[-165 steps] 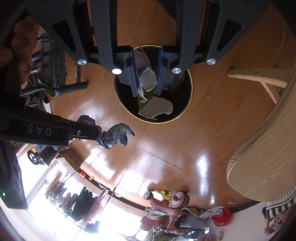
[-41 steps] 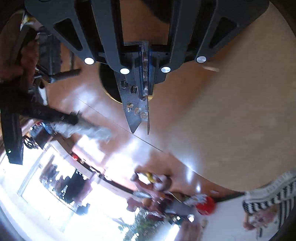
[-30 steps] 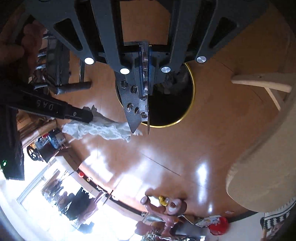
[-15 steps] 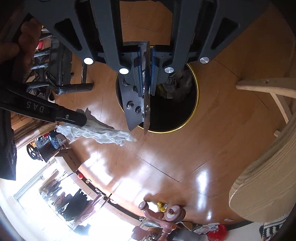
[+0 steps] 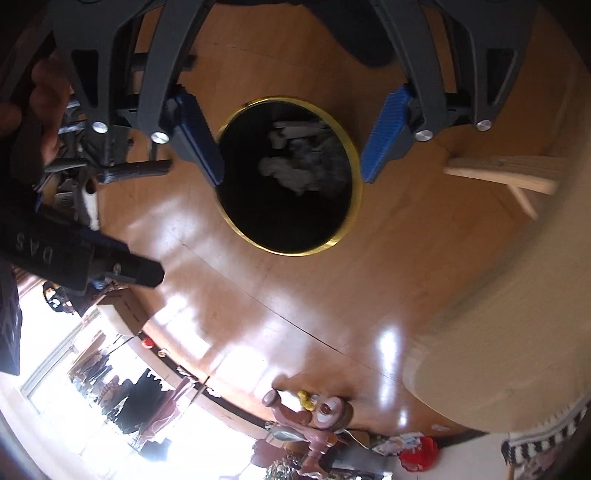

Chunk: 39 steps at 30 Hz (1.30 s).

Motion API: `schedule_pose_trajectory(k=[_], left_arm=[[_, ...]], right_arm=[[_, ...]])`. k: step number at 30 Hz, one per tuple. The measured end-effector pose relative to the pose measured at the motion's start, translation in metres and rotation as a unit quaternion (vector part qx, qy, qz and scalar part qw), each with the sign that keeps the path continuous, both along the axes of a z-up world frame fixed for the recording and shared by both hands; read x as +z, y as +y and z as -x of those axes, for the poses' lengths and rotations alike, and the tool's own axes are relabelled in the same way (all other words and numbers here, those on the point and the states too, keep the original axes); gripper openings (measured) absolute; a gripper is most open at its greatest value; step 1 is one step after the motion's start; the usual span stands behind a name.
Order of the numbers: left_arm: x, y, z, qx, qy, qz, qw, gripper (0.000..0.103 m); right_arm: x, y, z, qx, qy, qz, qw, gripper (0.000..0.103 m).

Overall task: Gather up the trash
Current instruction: 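Swing both tools back toward the table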

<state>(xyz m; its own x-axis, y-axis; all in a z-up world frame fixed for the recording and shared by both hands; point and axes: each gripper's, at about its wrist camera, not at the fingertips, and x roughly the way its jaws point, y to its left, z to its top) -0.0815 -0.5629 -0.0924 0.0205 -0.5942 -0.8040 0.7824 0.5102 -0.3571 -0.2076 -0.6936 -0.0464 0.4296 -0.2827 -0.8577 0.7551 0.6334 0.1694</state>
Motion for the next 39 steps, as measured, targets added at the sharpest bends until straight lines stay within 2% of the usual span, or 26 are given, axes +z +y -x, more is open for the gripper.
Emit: schedule_pose_trajectory(k=[4, 8, 12, 16, 19, 21, 24, 26, 31, 34, 36, 39], left_arm=[[0.032, 0.060, -0.029, 0.007, -0.074, -0.009, 0.9972, 0.084], [0.057, 0.145, -0.064, 0.050, -0.136, -0.021, 0.9892, 0.087], [0.069, 0.235, -0.098, 0.111, -0.150, -0.029, 0.9819, 0.089], [0.076, 0.330, -0.126, 0.190, -0.168, -0.030, 0.9670, 0.090], [0.078, 0.388, -0.149, 0.246, -0.156, -0.044, 0.9556, 0.090], [0.085, 0.430, -0.161, 0.288, -0.156, -0.038, 0.9442, 0.091], [0.086, 0.482, -0.173, 0.323, -0.162, -0.047, 0.9312, 0.091], [0.085, 0.520, -0.186, 0.356, -0.171, -0.062, 0.9164, 0.092], [0.071, 0.587, -0.222, 0.419, -0.163, -0.084, 0.8893, 0.092], [0.058, 0.624, -0.242, 0.446, -0.143, -0.085, 0.8793, 0.092], [0.052, 0.636, -0.251, 0.460, -0.141, -0.088, 0.8724, 0.092], [0.045, 0.651, -0.270, 0.473, -0.126, -0.080, 0.8684, 0.092]], right_arm=[[0.016, 0.030, -0.029, 0.045, -0.034, 0.006, 0.998, 0.071], [0.032, 0.081, -0.073, 0.123, -0.052, 0.021, 0.991, 0.073], [0.042, 0.141, -0.121, 0.198, -0.067, 0.027, 0.978, 0.074], [0.050, 0.212, -0.176, 0.263, -0.085, 0.030, 0.961, 0.074], [0.054, 0.265, -0.214, 0.308, -0.099, 0.027, 0.946, 0.074], [0.054, 0.303, -0.239, 0.338, -0.105, 0.023, 0.935, 0.074], [0.047, 0.355, -0.273, 0.382, -0.107, 0.016, 0.918, 0.075], [0.037, 0.392, -0.293, 0.413, -0.097, 0.017, 0.905, 0.076], [0.006, 0.458, -0.322, 0.478, -0.057, 0.030, 0.876, 0.078], [-0.010, 0.485, -0.340, 0.503, -0.038, 0.041, 0.863, 0.082], [-0.019, 0.498, -0.351, 0.511, -0.026, 0.039, 0.858, 0.083], [-0.029, 0.515, -0.371, 0.521, -0.017, 0.031, 0.853, 0.084]])
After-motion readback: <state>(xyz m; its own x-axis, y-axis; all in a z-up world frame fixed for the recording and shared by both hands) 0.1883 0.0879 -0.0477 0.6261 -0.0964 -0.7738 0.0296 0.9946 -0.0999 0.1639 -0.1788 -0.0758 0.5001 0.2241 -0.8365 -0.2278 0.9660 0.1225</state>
